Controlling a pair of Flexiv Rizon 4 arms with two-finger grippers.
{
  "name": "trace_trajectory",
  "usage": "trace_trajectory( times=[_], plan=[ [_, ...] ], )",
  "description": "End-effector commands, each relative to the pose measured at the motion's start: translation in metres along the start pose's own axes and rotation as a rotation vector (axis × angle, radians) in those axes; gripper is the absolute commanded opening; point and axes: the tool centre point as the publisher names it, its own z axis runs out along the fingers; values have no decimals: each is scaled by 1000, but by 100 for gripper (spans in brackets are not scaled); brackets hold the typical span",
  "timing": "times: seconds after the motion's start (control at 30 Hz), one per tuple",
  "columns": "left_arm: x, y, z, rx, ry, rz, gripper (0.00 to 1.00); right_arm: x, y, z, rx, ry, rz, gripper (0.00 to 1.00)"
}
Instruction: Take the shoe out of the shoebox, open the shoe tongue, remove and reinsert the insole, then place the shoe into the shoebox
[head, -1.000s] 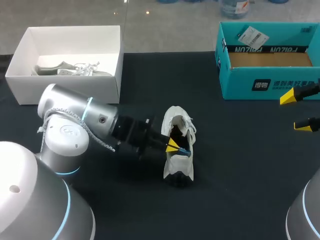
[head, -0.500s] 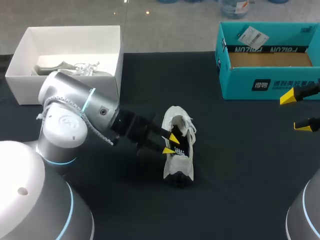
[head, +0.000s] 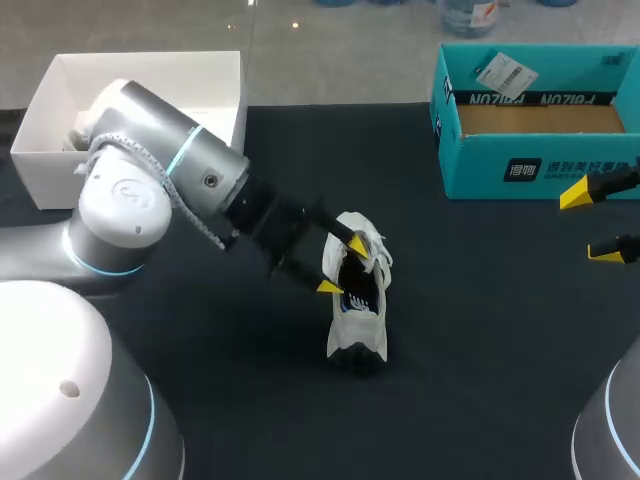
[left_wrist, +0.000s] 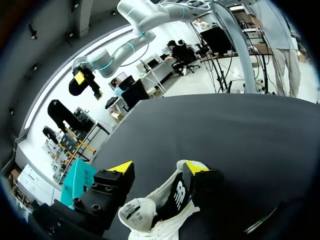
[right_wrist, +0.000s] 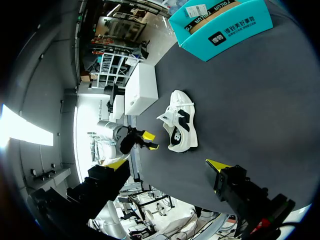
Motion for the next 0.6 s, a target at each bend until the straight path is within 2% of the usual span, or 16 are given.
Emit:
trace_trajectory(
  times=[0.03,0.1,0.23,0.3,0.6],
  plan=[
    [-13,2,-13,34,382,122,0,0,-2,0,-3,-2,1,100],
    [-13,-2,-16,68,437,155,0,0,-2,0,-3,-2,1,100],
    [-10,-6,-16,77,502,176,0,0,-2,0,-3,-2,1,100],
    [-11,-11,-16,72,471,166,0,0,-2,0,-3,-2,1,100],
    [-11,-11,-16,72,471,166,0,0,-2,0,-3,-2,1,100]
  ],
)
